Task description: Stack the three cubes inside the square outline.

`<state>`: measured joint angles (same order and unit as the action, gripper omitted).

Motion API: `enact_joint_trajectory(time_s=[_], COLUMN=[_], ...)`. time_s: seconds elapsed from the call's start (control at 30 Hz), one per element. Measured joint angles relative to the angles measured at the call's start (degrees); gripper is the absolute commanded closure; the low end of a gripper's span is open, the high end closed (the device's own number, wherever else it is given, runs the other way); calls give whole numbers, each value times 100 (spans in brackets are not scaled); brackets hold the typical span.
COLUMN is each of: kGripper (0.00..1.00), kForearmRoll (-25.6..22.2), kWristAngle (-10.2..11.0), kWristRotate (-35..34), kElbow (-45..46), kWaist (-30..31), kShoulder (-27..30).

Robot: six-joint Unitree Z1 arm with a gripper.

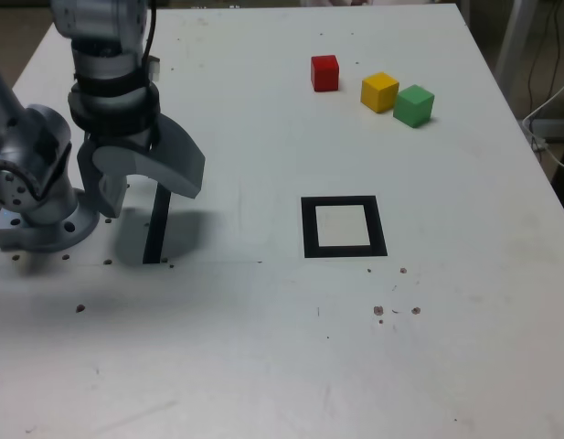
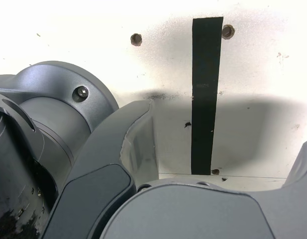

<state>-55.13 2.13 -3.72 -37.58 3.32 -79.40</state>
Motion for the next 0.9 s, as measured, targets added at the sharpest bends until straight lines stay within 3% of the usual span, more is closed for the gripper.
enact_joint_trajectory(time_s=[0.63,0.9], kGripper=[1,1], kForearmRoll=[-14,-376], kWristAngle=[10,274], kWristRotate=[-5,162], kElbow=[-16,-557], kWaist=[0,-303], kShoulder=[-147,-276])
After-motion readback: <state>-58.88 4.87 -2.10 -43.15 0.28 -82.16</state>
